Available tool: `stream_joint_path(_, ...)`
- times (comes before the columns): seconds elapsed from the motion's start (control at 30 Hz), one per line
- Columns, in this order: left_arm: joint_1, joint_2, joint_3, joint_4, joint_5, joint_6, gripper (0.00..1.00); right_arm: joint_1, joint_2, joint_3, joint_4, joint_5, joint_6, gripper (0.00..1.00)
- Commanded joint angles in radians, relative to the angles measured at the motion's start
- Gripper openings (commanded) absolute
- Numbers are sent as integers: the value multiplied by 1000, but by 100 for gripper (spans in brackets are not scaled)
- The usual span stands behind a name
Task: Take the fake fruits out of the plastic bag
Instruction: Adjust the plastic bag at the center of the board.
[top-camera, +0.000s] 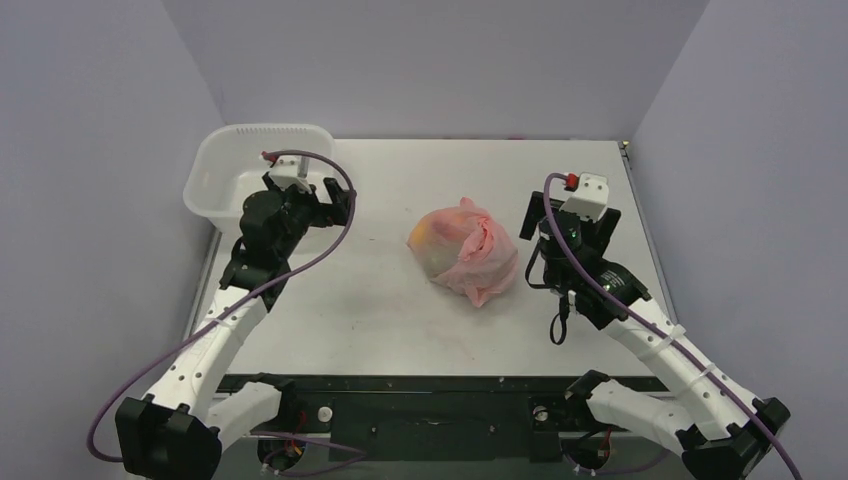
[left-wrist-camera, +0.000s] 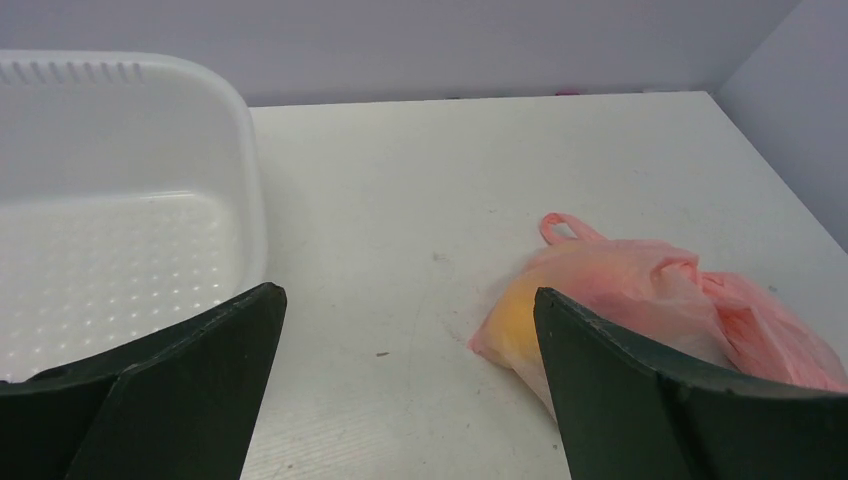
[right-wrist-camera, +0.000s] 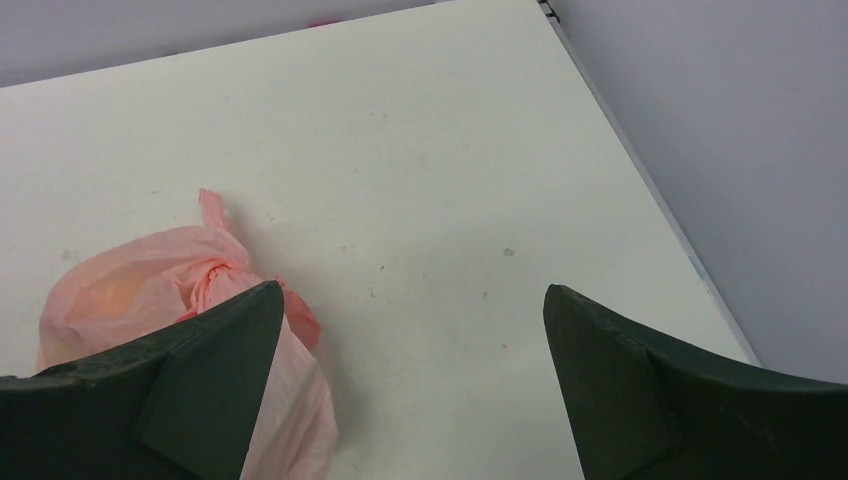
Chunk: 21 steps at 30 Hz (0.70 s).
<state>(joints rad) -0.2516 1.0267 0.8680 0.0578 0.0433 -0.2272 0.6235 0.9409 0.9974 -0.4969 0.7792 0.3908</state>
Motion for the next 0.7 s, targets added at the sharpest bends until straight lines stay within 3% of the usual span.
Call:
stream_joint_path(0.0, -48, 22, 49, 48, 46, 12, 94, 20, 64, 23, -1, -25, 35, 99)
stream_joint_path(0.23, -73, 103, 107, -4, 142, -35, 94, 20, 140, 12, 16, -167, 95, 98)
stream_joint_path(0.43, -72, 107, 66, 80, 219, -83, 94, -16, 226, 46, -2, -301, 155, 91)
stream_joint_path(0.67, -71, 142, 49, 130, 344, -109, 94, -186, 213, -41, 209, -664, 238, 90)
